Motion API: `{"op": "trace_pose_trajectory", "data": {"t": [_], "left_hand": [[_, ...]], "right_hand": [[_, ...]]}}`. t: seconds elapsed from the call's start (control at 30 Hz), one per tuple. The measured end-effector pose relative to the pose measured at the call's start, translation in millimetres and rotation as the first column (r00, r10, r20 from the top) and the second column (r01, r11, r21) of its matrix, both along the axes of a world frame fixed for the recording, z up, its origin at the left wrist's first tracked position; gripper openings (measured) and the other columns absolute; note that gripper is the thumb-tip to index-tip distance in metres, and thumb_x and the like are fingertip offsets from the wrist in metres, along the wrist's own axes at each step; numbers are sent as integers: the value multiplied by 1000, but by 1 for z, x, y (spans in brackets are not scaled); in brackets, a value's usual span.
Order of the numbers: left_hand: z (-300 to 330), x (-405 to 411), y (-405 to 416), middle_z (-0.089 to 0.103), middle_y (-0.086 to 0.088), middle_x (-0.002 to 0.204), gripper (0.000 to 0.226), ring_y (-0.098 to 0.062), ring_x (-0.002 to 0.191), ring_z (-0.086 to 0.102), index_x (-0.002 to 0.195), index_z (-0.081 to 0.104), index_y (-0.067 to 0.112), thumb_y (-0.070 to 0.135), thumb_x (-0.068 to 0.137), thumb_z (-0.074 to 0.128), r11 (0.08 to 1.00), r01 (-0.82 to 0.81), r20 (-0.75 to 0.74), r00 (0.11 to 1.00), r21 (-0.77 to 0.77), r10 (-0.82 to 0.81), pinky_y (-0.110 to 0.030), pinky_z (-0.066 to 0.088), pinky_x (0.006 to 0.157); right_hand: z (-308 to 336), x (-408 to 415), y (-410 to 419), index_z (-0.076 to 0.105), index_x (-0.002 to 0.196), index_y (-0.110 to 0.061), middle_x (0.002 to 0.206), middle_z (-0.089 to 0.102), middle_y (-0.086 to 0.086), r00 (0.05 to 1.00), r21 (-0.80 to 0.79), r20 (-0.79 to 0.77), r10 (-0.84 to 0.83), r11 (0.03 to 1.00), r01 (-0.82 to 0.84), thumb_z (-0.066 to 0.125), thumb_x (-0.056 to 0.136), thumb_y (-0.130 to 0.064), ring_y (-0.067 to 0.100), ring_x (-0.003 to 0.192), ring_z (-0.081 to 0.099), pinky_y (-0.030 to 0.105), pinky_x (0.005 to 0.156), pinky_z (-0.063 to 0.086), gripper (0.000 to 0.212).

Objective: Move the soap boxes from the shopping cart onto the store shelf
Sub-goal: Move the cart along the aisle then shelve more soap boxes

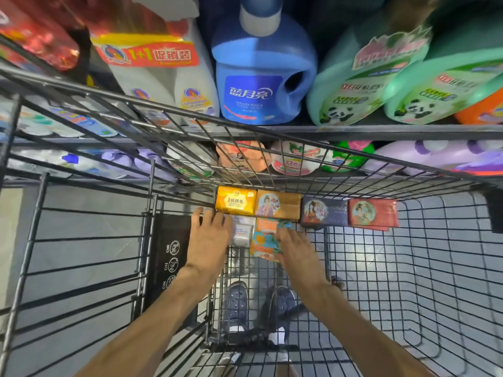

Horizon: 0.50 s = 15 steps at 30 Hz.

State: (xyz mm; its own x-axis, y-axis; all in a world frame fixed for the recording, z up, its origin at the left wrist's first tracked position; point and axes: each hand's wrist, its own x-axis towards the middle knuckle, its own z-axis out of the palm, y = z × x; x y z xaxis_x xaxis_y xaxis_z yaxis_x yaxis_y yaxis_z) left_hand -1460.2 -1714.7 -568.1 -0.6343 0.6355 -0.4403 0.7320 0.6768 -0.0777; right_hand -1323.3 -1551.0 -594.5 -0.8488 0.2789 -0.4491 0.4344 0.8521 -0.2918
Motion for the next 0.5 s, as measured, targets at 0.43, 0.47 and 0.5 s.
{"op": "trace_pose_trajectory", "data": {"t": [0.43,0.47,0.5], "left_hand": [[99,20,24,57,1,110,48,-23,106,49,118,57,20,14,74,77,957,137,28,988,255,-149,-41,50,86],[116,23,32,56,1,113,46,-21,108,50,121,56,19,15,79,74,949,155,23,985,275,-168,-38,50,86],[135,27,40,57,2,112,48,-20,106,53,123,58,18,18,78,75,939,196,13,978,284,-208,-33,50,84]], "right_hand": [[92,58,62,44,131,-23,130,43,-3,989,90,116,-88,993,78,87,61,-17,22,118,46,35,89,54,82],[102,67,70,48,131,-21,132,46,-1,991,123,90,-101,988,90,83,68,-18,23,120,47,34,91,52,72],[119,74,76,53,129,-16,132,50,3,985,123,61,-163,980,155,79,74,-20,25,120,49,35,92,52,62]]}}
